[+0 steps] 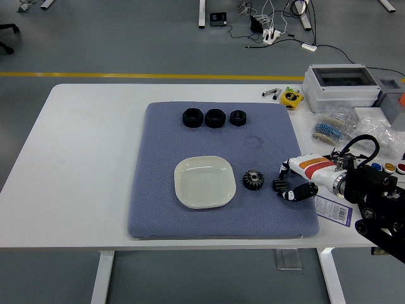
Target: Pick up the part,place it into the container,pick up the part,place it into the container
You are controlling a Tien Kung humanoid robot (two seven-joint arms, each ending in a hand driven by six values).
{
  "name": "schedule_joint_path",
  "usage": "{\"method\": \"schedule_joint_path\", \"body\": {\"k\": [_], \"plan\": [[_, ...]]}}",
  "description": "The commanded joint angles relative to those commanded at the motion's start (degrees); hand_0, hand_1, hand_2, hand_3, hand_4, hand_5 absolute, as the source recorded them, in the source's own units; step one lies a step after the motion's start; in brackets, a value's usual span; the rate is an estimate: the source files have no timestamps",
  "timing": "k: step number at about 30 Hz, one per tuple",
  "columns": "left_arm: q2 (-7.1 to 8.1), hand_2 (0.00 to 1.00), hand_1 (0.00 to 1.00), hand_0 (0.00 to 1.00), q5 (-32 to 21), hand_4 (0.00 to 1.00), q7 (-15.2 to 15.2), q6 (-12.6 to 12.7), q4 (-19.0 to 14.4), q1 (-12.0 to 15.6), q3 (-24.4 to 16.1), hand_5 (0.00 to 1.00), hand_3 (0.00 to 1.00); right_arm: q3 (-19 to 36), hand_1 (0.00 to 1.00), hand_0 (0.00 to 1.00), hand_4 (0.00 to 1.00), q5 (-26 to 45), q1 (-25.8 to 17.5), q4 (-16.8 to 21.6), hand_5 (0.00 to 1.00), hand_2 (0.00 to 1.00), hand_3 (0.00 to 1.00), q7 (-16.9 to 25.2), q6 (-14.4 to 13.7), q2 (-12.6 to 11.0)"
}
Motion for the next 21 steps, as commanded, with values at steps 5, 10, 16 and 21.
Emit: {"method": "schedule_joint_path", "body": {"k": [5, 10, 16, 21], "plan": [[0.0, 0.74, 0.698, 0.764, 0.0, 0.75, -0.1, 0.0, 0.0, 0.0, 0.0, 0.861, 0.658, -0.6, 0.552, 0.629, 0.747, -0.1, -0.1, -0.7, 0.487, 0.531, 0.493, 0.4, -1.8, 0.6], [0.0, 0.736, 0.695, 0.762, -0.1, 0.739, -0.1, 0.0, 0.0, -0.1, 0.0, 0.848, 0.656, -1.3, 0.393, 0.409, 0.659, -0.6, 0.0, -1.8, 0.47, 0.404, 0.402, 1.3, -4.0, 1.0], [0.0, 0.735, 0.695, 0.762, -0.1, 0.737, -0.1, 0.0, 0.0, -0.1, 0.0, 0.846, 0.655, -1.6, 0.334, 0.331, 0.578, -0.7, 0.0, -2.8, 0.46, 0.358, 0.368, 2.0, -4.9, 1.1], [0.0, 0.735, 0.694, 0.761, 0.0, 0.737, -0.1, 0.1, 0.0, 0.0, -0.1, 0.843, 0.654, -1.7, 0.276, 0.27, 0.469, -0.8, -0.1, -3.3, 0.378, 0.319, 0.344, 2.4, -4.8, 1.1]]}}
